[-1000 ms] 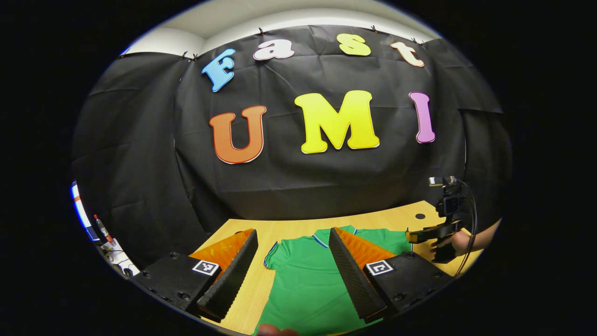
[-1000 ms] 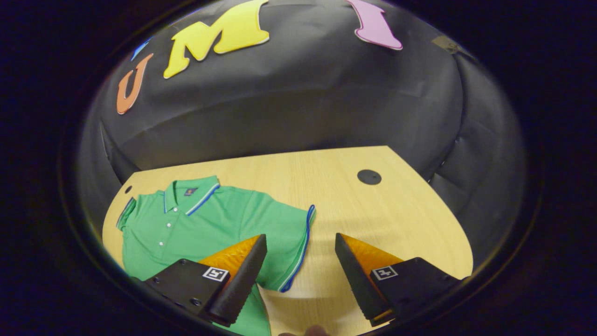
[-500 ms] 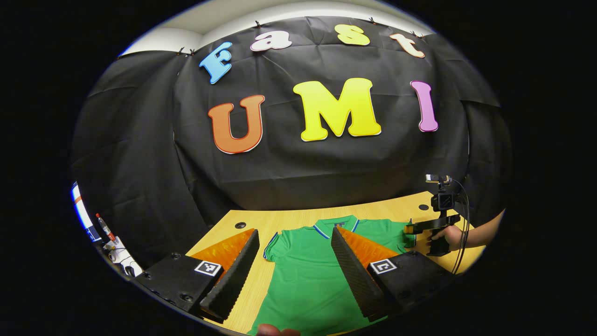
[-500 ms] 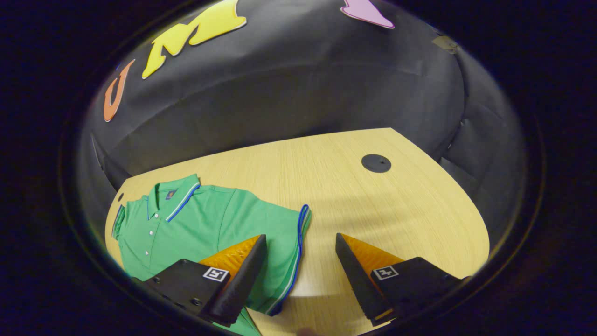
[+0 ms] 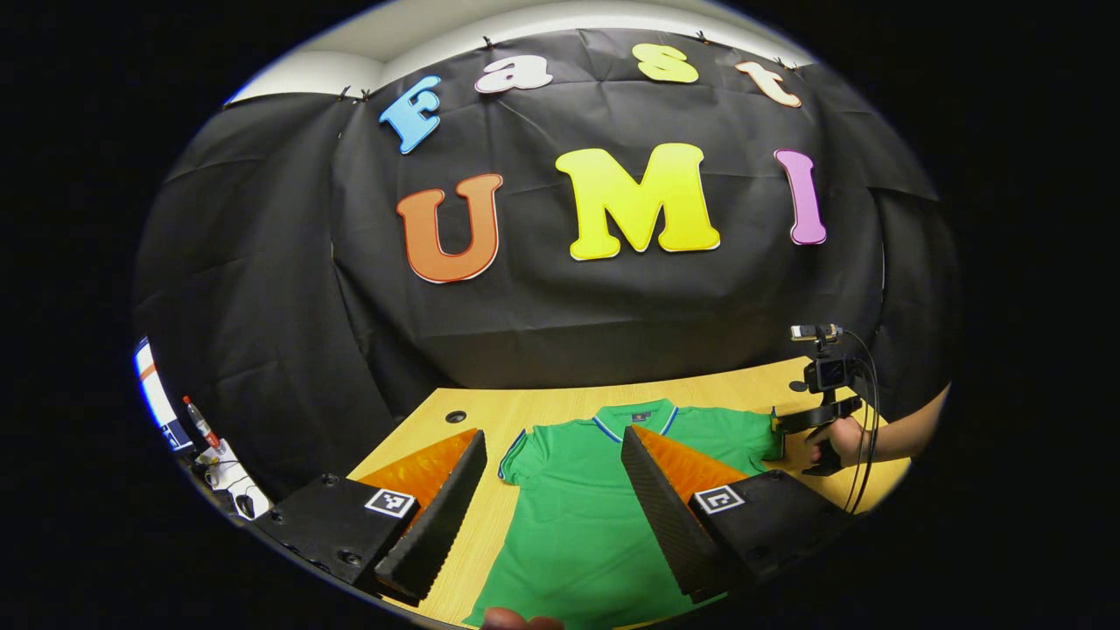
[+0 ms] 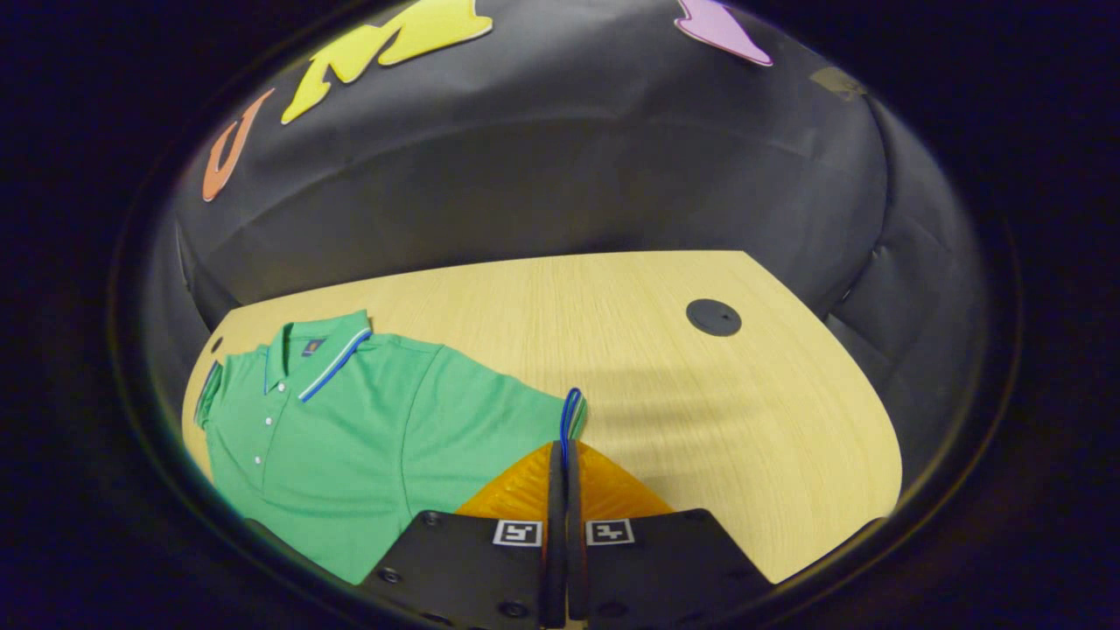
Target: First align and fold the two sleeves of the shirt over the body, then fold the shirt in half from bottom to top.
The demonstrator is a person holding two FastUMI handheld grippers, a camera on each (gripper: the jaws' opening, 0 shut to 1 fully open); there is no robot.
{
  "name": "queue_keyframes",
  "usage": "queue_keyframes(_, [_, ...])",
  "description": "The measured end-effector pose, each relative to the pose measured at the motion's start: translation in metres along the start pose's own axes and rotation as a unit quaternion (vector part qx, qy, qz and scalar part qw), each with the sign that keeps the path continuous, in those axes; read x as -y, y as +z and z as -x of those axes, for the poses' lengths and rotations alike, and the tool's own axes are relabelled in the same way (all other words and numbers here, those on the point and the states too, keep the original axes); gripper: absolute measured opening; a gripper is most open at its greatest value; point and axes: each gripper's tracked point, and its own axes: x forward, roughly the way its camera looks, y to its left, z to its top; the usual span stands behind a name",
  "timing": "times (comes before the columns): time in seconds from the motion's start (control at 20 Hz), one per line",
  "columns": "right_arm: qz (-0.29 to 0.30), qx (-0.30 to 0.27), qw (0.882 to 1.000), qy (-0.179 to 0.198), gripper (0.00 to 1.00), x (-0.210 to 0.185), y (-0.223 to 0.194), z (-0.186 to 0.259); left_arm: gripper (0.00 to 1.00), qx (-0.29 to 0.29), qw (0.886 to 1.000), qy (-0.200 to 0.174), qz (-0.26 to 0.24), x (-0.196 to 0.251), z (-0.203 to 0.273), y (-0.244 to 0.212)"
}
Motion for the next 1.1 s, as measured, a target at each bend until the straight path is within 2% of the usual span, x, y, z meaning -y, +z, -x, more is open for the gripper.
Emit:
queue_keyframes(0.25, [-0.007, 0.021, 1.000, 0.001, 0.04, -0.003, 0.020, 0.018, 0.99, -0.002, 1.000, 0.011, 0.011, -0.010, 0.004, -0.003])
queue_keyframes(0.4, [0.002, 0.036, 0.999, 0.011, 0.04, -0.021, 0.040, 0.031, 0.99, 0.004, 1.000, 0.019, 0.014, -0.015, 0.006, 0.000])
queue_keyframes(0.7, [0.025, 0.052, 0.997, 0.050, 0.04, -0.090, 0.066, 0.058, 0.99, 0.011, 0.998, 0.041, 0.035, -0.047, 0.012, -0.001])
queue_keyframes(0.75, [0.033, 0.054, 0.997, 0.054, 0.00, -0.101, 0.068, 0.061, 0.99, 0.011, 0.998, 0.046, 0.037, -0.052, 0.014, -0.001])
queue_keyframes(0.8, [0.039, 0.056, 0.996, 0.059, 0.04, -0.112, 0.070, 0.063, 0.99, 0.011, 0.998, 0.050, 0.039, -0.058, 0.015, -0.002])
queue_keyframes(0.85, [0.044, 0.056, 0.995, 0.064, 0.00, -0.124, 0.070, 0.065, 0.99, 0.012, 0.998, 0.055, 0.042, -0.064, 0.017, -0.002])
queue_keyframes(0.9, [0.050, 0.055, 0.995, 0.067, 0.03, -0.135, 0.069, 0.066, 0.99, 0.012, 0.997, 0.060, 0.045, -0.071, 0.019, -0.003])
queue_keyframes(1.1, [0.071, 0.041, 0.994, 0.073, 0.04, -0.171, 0.060, 0.059, 0.99, 0.005, 0.995, 0.079, 0.055, -0.094, 0.029, -0.011])
